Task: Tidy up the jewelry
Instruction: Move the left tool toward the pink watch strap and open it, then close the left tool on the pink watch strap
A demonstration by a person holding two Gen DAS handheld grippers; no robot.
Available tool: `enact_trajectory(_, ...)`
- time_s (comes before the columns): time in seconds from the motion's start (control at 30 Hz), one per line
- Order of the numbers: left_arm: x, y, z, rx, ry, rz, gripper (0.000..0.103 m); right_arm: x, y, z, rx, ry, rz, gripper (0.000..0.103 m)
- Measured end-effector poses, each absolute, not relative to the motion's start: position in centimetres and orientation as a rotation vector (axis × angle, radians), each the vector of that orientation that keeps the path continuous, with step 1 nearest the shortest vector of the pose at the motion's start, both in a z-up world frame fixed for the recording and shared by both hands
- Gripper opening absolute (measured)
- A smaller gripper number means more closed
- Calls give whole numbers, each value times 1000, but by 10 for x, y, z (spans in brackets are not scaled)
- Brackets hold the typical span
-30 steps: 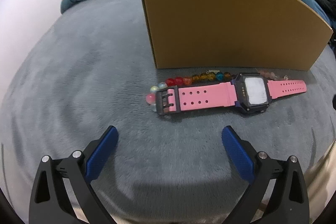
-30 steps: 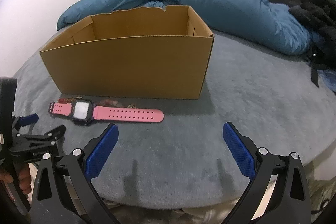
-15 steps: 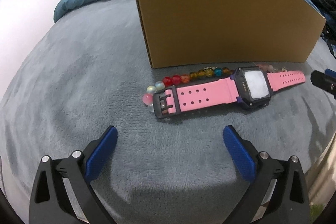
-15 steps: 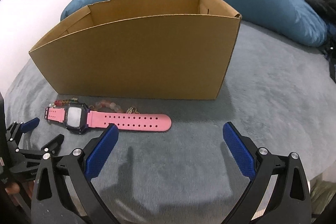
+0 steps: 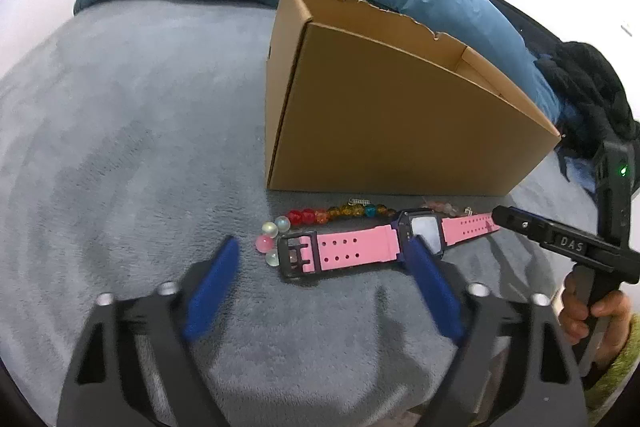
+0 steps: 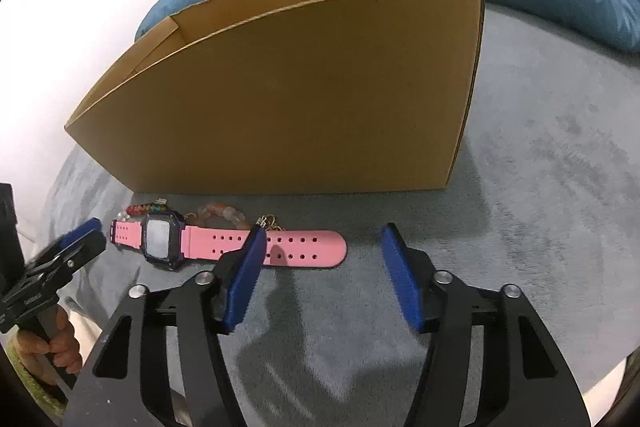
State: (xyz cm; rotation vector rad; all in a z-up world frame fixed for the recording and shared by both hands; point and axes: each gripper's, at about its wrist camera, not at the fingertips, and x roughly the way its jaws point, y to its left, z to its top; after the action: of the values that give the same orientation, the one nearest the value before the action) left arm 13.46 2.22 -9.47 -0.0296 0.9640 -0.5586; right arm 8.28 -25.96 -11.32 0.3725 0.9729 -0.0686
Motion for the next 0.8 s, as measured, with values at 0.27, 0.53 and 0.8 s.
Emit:
enact_trajectory(0.27, 135, 21, -102, -98, 1027, -587, 54, 90, -263, -125, 428, 991, -63, 47)
enact_trajectory(0.53, 134, 29, -91, -209, 1010, -685, 53, 88, -264, -125, 449, 983, -44, 32)
enact_trajectory(0.8, 139, 28, -90, -261, 1037, -684, 53, 84, -263, -123, 470, 968, -46, 28)
